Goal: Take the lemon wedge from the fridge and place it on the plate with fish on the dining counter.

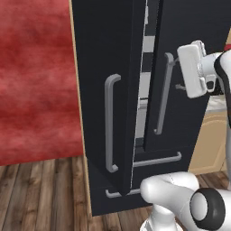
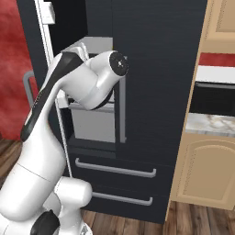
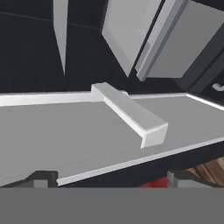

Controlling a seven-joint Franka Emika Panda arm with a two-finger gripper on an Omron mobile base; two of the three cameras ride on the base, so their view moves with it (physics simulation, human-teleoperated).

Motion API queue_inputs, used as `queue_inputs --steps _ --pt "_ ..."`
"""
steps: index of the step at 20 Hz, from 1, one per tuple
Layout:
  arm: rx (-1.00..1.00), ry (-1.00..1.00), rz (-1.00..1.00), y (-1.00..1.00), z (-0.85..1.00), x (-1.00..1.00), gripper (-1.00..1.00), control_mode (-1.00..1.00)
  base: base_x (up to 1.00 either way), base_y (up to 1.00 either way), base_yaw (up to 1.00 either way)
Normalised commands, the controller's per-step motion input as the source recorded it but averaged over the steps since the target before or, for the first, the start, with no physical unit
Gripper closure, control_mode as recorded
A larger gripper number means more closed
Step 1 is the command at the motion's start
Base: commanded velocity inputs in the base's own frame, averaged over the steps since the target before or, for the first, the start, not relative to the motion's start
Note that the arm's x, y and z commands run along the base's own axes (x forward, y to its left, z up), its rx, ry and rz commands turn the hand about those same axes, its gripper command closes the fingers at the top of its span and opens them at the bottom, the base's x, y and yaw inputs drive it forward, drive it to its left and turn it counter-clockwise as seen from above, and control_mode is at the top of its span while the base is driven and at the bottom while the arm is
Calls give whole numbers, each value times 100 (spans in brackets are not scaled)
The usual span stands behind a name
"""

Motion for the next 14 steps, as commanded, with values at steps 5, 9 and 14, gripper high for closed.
queue_inputs --steps 5,9,14 --pt "0 0 7 30 -18 30 -100 -100 0 0 0" --pt "2 1 7 26 -8 38 -100 -100 0 0 0" --pt "4 3 8 32 -2 36 -100 -100 0 0 0"
